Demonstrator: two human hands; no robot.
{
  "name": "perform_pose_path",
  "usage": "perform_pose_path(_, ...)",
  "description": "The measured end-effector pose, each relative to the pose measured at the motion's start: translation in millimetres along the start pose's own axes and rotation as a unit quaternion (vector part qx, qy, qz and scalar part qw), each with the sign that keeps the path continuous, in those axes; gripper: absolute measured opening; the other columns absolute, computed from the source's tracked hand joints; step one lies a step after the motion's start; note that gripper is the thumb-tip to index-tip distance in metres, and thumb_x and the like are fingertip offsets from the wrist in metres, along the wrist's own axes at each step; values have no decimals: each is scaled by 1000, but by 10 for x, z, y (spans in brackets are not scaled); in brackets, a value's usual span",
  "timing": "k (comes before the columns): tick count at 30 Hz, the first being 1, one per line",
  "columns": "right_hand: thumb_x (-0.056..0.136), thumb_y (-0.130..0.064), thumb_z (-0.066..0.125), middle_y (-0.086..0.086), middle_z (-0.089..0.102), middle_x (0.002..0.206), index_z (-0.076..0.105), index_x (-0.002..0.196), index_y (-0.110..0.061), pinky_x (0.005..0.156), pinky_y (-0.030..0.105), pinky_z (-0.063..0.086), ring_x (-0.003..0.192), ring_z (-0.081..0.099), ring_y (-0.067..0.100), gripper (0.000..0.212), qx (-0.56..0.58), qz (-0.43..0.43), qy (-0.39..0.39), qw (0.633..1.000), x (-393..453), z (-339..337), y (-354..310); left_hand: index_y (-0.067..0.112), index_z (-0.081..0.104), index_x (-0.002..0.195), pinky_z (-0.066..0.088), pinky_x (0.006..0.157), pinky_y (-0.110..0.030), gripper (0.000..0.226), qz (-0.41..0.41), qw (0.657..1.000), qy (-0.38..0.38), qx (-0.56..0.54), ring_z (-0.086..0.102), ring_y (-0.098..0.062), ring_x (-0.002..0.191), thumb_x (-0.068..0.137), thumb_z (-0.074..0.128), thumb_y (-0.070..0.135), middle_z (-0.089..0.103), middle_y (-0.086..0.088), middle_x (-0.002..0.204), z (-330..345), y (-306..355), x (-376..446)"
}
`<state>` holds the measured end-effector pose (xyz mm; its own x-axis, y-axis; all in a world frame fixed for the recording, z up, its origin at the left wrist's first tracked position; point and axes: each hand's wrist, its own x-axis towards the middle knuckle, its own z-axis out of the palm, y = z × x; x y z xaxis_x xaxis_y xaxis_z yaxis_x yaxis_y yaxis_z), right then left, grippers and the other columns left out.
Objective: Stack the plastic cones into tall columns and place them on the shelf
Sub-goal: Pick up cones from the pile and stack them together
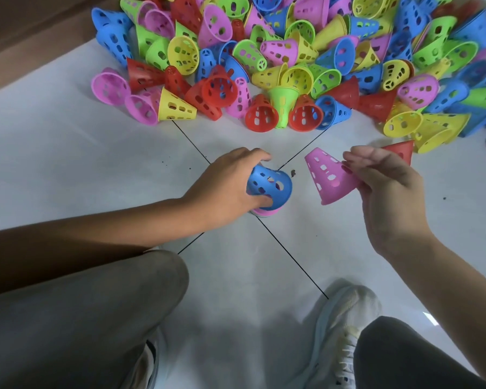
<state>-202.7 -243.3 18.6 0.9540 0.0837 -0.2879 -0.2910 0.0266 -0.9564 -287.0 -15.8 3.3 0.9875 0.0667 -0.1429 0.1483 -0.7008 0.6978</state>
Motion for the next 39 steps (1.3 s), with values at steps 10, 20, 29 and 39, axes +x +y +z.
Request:
perform_pose_path(10, 97, 10, 47, 8, 72, 93, 66, 100, -6, 85, 24, 54, 85, 69, 17, 25, 98, 47, -58, 992, -130, 179, -32, 24, 59, 133, 54, 91, -33, 55, -7, 991, 16, -130, 62, -8, 103, 84, 80, 36, 63, 13, 122, 19, -42, -65)
perform_pose_path(20, 98, 4, 50, 15, 71, 107, 67, 104, -5, 87, 30, 56, 98, 68, 23, 21, 73, 75, -105, 989, -192, 370, 58, 11, 68, 104, 56, 88, -27, 24, -17, 951, 28, -308, 70, -14, 96, 86, 80, 21, 75, 2, 100, 0, 96, -68)
perform_pose_path(29, 99, -6, 55, -3, 74, 103, 71, 99, -11, 90, 37, 58, 102, 67, 16, 17, -205, 32, -80, 975, -37, 160, 279, 26, 64, 101, 51, 82, -33, 28, 39, 994, 71, -68, 60, -12, 96, 78, 80, 34, 64, 12, 100, -69, -91, 10)
perform_pose_path(39, 97, -11, 58, -10, 74, 101, 72, 99, -20, 93, 41, 57, 97, 68, 13, 17, -286, 52, -57, 955, 260, -24, 429, 30, 63, 109, 48, 85, -25, 34, 43, 999, 18, -6, 53, -2, 101, 85, 69, 53, 58, 17, 108, 26, -275, 205)
